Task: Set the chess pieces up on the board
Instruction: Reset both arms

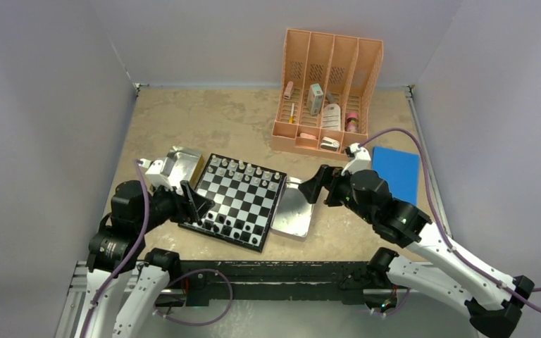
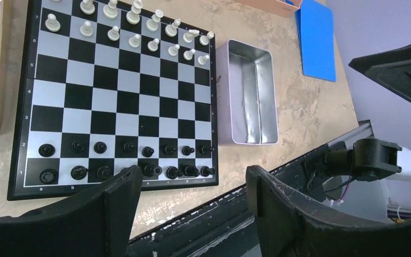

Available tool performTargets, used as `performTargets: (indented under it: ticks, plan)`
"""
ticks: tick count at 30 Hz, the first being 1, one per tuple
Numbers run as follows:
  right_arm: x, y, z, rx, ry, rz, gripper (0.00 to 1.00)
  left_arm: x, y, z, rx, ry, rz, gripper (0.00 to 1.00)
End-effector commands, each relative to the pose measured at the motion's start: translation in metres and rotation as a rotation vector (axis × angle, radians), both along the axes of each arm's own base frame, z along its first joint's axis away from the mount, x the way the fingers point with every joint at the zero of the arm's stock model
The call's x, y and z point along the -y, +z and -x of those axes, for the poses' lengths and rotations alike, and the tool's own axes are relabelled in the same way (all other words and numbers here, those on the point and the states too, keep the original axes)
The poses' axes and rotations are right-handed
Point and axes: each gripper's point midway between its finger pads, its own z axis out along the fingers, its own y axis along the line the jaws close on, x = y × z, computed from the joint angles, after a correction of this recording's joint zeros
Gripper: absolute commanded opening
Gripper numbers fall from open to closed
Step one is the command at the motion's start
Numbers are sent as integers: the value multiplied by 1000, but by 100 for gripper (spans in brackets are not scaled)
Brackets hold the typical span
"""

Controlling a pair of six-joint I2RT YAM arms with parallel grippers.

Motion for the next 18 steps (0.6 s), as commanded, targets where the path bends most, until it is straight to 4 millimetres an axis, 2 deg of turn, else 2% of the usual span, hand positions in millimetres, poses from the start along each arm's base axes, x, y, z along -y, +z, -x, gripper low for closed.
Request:
performTargets:
  ticks: [1, 4, 6, 18]
  plan:
    - [12, 33, 5, 81, -20, -67, 99, 4, 7, -4, 3, -12, 14, 71]
    - [18, 53, 7, 148, -15, -85, 99, 8, 6, -6, -9, -47, 12, 72]
    - [18, 58, 7, 173, -8, -90, 99, 9, 7, -8, -6, -55, 7, 72]
    - [8, 43, 2, 166, 30, -41, 99, 15, 12, -10, 38, -75, 47, 74]
